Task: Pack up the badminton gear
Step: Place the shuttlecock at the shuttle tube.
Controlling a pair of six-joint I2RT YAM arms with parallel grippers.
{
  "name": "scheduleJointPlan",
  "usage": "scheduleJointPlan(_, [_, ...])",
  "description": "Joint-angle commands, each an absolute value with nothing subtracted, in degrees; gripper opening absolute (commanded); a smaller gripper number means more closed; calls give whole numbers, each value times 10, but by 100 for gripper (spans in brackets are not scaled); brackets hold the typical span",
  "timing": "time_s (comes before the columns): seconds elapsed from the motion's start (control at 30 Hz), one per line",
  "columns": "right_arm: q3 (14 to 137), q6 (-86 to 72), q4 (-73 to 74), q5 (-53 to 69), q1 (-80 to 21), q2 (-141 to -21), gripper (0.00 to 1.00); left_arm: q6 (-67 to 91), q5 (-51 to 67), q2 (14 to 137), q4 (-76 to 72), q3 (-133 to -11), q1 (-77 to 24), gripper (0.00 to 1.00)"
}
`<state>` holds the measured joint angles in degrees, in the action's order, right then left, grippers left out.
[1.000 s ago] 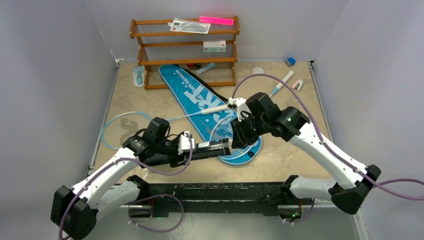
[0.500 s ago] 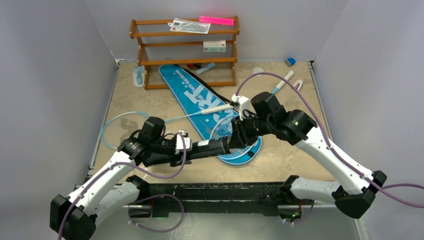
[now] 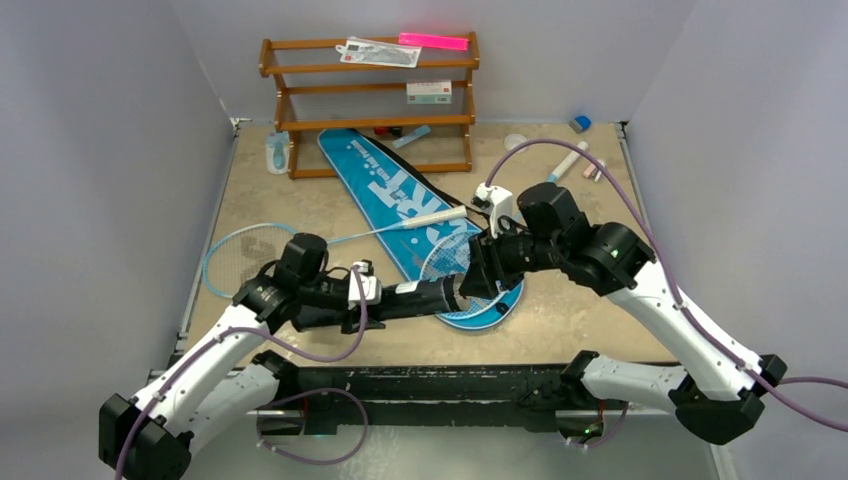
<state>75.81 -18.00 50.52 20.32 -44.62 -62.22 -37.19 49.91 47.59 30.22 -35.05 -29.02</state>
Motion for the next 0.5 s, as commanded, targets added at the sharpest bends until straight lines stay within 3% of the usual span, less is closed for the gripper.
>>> scheduleJointPlan(0.0, [801, -175, 528, 168, -447, -610, 56, -389, 547, 462, 271, -369, -285, 36])
scheduleJointPlan(0.13, [809, -173, 523, 156, -447, -592, 64, -376, 557, 462, 260, -368, -282, 36])
scheduleJointPlan(0.47, [814, -163, 431, 140, -447, -522, 64, -240, 592, 463, 141, -368, -256, 35])
